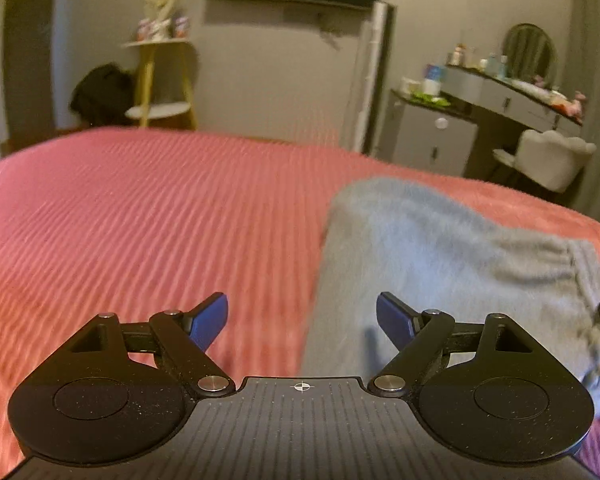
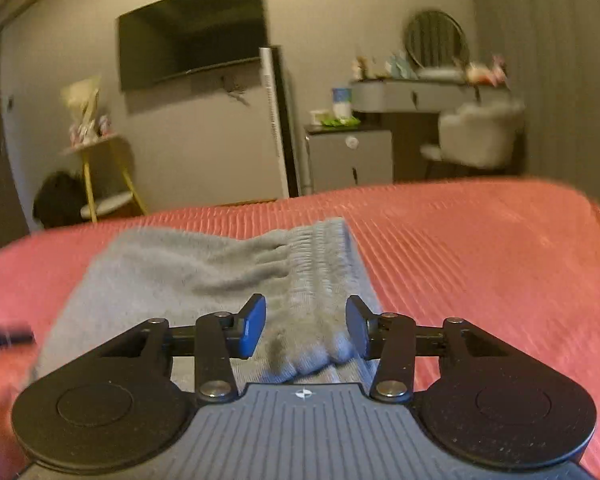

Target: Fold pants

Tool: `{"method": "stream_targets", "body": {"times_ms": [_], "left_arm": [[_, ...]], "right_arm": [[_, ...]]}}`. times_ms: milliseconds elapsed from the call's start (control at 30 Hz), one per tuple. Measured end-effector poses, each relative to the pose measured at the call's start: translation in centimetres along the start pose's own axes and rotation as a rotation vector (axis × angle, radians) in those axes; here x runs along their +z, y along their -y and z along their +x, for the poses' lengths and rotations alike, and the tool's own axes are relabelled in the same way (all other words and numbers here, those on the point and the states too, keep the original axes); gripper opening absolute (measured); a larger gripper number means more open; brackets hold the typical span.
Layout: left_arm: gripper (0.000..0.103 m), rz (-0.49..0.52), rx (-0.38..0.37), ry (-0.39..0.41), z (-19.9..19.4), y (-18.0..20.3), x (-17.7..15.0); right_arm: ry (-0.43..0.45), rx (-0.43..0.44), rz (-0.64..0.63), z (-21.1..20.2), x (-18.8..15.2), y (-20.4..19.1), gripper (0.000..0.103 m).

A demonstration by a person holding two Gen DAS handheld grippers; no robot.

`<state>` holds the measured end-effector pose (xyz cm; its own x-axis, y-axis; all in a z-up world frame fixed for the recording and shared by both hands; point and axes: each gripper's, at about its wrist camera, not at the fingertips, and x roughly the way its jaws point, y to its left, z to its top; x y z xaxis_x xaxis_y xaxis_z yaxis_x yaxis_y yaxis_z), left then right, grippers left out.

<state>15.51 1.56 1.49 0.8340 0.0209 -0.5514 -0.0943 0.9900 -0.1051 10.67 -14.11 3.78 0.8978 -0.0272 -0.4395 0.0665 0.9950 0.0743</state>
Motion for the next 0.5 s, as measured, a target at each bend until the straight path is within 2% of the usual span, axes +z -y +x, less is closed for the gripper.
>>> {"method": "stream_targets", "body": {"times_ms": [100,200,300,367,433,500], "left_arm": [[0.088,0.045,-0.002,-0.004,2.7,2.3,2.0],[0.088,0.093,0.008,-0.046,6.6,4.8,3.2],[0.091,0.108,0.049,-0.072,10.3,6.2,3.3],[0.102,0.078,0.055,-0.062,12.1,6.0,3.2],[0.103,0.028,0.037,-0.081,13.6,5.1,3.3],[0.103,-0.03,-0.003,-0.11,14.5,4.2,3.6]], "right_arm": [[0.025,-0.014,-0.085,1.4,-0.4,-0.8,0.046],[0.005,-0.083,-0.126,3.3,-1.0,-0.1,0.046],[-0.009,-0.064,-0.008,4.6,-1.1,1.8,0.067],[-0.025,-0.039,0.081,5.6,-1.5,3.3,0.082],[-0.028,-0.035,0.114,6.3,-1.8,4.0,0.092],[-0.028,-0.026,0.124,6.9,-1.8,4.3,0.096]]}}
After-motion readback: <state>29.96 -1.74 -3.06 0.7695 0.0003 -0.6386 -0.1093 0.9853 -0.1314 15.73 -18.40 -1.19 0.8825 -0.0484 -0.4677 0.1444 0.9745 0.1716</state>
